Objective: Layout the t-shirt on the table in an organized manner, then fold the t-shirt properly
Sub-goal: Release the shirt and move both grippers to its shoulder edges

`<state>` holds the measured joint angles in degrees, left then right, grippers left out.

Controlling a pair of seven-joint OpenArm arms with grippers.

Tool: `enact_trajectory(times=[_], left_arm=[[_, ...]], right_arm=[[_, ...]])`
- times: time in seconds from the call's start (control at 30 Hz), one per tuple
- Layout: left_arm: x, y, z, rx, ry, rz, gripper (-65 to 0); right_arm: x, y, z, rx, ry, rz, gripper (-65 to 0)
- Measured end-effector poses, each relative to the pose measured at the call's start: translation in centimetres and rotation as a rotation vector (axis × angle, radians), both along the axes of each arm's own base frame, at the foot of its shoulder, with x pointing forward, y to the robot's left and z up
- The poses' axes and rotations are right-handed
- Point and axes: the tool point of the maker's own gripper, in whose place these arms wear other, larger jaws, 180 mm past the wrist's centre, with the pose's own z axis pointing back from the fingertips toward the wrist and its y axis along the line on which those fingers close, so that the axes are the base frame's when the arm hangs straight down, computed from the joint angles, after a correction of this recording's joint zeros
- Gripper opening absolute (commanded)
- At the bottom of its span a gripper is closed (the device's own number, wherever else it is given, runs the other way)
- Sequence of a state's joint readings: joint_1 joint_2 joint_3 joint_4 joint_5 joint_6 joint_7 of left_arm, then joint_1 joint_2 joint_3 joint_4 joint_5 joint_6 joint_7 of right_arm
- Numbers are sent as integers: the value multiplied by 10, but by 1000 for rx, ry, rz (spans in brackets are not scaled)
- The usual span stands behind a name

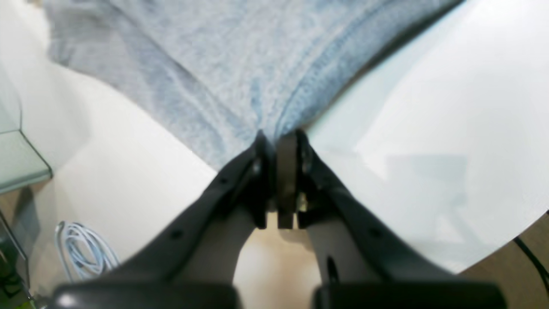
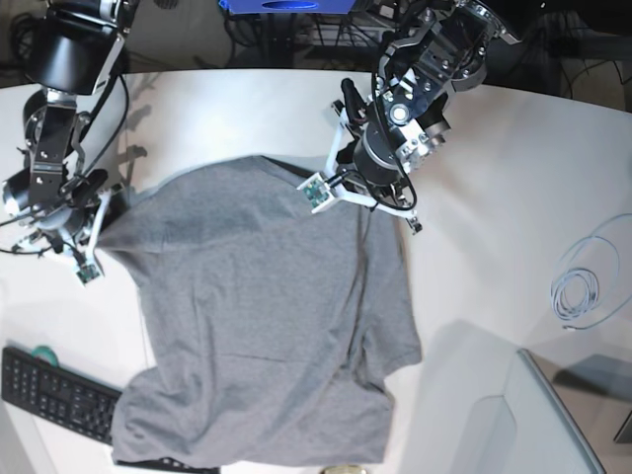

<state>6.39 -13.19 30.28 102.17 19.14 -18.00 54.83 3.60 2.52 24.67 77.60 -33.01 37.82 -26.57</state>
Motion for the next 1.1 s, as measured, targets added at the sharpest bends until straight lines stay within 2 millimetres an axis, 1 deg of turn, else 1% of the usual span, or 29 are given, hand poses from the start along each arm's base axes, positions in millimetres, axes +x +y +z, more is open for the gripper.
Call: enact_trajectory(times=[0.03, 0.1, 0.13, 0.2, 0.23, 0.27, 0.3, 0.33, 0.4, 0.43, 0.47, 0.5, 0.57, 0.63, 0.7, 0.77, 0.8, 0.83, 0.87, 0.9, 0.93, 0.97, 1.0, 1.03, 1.1], left_arm=[[-2, -2, -1, -5, 6, 0, -650], [-8, -3, -5, -10, 19, 0, -650], [-12, -2, -6, -7, 27, 0, -650], [-16, 0, -9, 3, 40, 1, -650], [-15, 0, -9, 4, 36, 1, -650], [-15, -1, -8, -1, 33, 2, -573], [-16, 0, -9, -8, 38, 7, -456], [-18, 3, -10, 2, 40, 8, -351], [-25, 6, -13, 11, 56, 8, -153], [-30, 5, -15, 8, 67, 8, -69], [-34, 4, -15, 4, 71, 9, -15], [-37, 2, -12, -8, 69, 6, 0], [-39, -3, 0, -35, 44, 2, 0], [-36, -6, 13, -74, 17, 16, -25], [-29, 4, 17, -71, -1, 49, -63], [-15, 23, 19, -51, -22, 104, -128], [-2, 33, 21, -35, -42, 131, -179], [14, 43, 25, -26, -66, 160, -247], [30, 48, 30, -27, -92, 189, -331], [48, 52, 36, -29, -120, 222, -441], [64, 53, 39, -37, -136, 243, -556], [79, 49, 40, -54, -142, 258, -650], [92, 44, 38, -72, -140, 269, -650], [100, 38, 31, -93, -132, 265, -650], [114, 26, 16, -126, -119, 246, -650]], right_arm=[[-1, -3, 1, 3, -4, -13, -639], [-4, -11, 2, 1, -6, -40, -575], [-5, -14, 2, 0, -6, -49, -513], [-9, -19, 5, -6, -14, -75, -368], [-9, -22, 11, -12, -30, -88, -297], [-10, -24, 18, -23, -50, -90, -236], [-9, -27, 27, -39, -75, -90, -194], [-8, -28, 35, -51, -96, -90, -183], [-5, -29, 51, -66, -142, -101, -185], [-4, -28, 59, -71, -166, -104, -185], [-3, -24, 66, -69, -191, -104, -185], [-4, -18, 71, -66, -208, -104, -185], [-8, -6, 75, -47, -226, -107, -185], [-11, 0, 81, -43, -241, -116, -185], [-9, -1, 90, -49, -269, -125, -185], [-8, -9, 96, -46, -293, -151, -185], [-9, -12, 93, -49, -285, -159, -189], [-12, -12, 85, -43, -261, -159, -212], [-14, -8, 73, -38, -223, -147, -258], [-15, 3, 61, -23, -185, -121, -326], [-13, 16, 52, -1, -166, -86, -408], [-10, 32, 43, 32, -150, -53, -504], [-6, 47, 36, 58, -136, -21, -596], [-4, 56, 31, 75, -125, -2, -650], [2, 70, 23, 101, -109, 26, -644]])
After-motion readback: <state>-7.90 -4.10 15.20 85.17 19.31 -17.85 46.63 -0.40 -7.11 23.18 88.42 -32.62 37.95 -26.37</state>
